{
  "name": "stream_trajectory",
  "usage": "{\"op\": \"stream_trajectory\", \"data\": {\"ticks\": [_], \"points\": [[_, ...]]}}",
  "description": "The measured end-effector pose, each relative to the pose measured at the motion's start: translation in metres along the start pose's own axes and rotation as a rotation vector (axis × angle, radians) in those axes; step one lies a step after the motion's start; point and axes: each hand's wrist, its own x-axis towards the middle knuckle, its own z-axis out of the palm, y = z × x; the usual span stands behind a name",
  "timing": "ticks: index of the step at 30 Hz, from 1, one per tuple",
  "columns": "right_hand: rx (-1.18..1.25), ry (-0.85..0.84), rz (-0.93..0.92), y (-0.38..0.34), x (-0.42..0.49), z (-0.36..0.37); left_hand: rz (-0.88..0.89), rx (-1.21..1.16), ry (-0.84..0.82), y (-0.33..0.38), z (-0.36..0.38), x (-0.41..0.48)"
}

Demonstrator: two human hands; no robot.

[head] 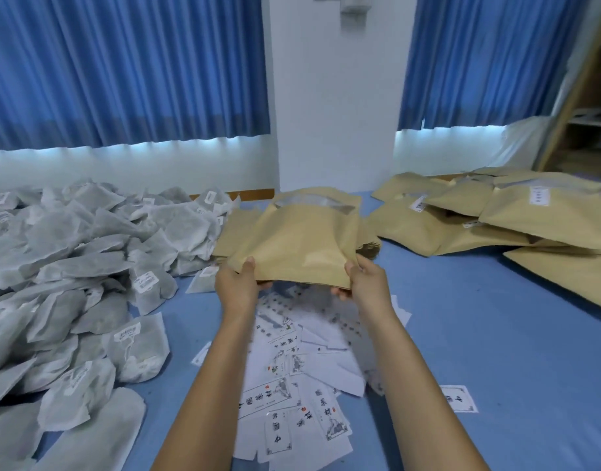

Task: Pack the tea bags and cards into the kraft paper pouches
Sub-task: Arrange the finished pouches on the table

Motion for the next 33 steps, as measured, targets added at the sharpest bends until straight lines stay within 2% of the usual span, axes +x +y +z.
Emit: {"op": "stream_trajectory", "data": {"ticks": [4,8,12,15,17,19,20,21,22,24,25,27,29,31,33], "points": [[0.089,0.211,0.001,-0.01,-0.005,-0.058,0.057,-0.003,-0.181,0.011,0.061,-0.025],[0.083,0.409,-0.02,-0.009,-0.012,-0.122,-0.025,-0.03,-0.401,0.009,0.118,-0.065],[0.049,0.543,-0.031,-0.008,-0.016,-0.171,-0.012,0.011,-0.501,0.001,0.159,-0.095],[0.089,0.597,-0.066,-0.015,-0.005,-0.188,-0.014,0.064,-0.486,0.005,0.185,-0.1],[0.224,0.54,-0.101,-0.032,0.017,-0.187,-0.089,-0.071,-0.523,0.022,0.203,-0.09],[0.564,0.321,-0.137,-0.053,0.046,-0.179,-0.249,-0.365,-0.692,0.043,0.219,-0.072],[0.753,0.235,-0.118,-0.06,0.059,-0.174,-0.268,-0.389,-0.744,0.052,0.225,-0.061],[0.874,0.181,-0.078,-0.063,0.07,-0.168,-0.212,-0.277,-0.758,0.058,0.228,-0.051],[0.919,0.141,-0.038,-0.06,0.077,-0.162,-0.069,-0.036,-0.724,0.057,0.226,-0.042],[0.842,0.059,0.054,-0.041,0.079,-0.149,0.322,0.617,-0.563,0.04,0.212,-0.025],[0.759,0.02,0.096,-0.028,0.075,-0.141,0.434,0.89,-0.527,0.027,0.201,-0.018],[0.625,-0.034,0.163,-0.003,0.068,-0.127,0.444,1.299,-0.573,0.001,0.177,-0.008],[0.539,-0.023,0.206,0.012,0.063,-0.112,0.462,1.487,-0.612,-0.018,0.155,-0.003],[0.468,-0.014,0.218,0.018,0.059,-0.096,0.636,1.542,-0.521,-0.022,0.14,0.0],[0.419,-0.021,0.22,0.017,0.057,-0.077,0.736,1.561,-0.456,-0.016,0.126,-0.002]]}}
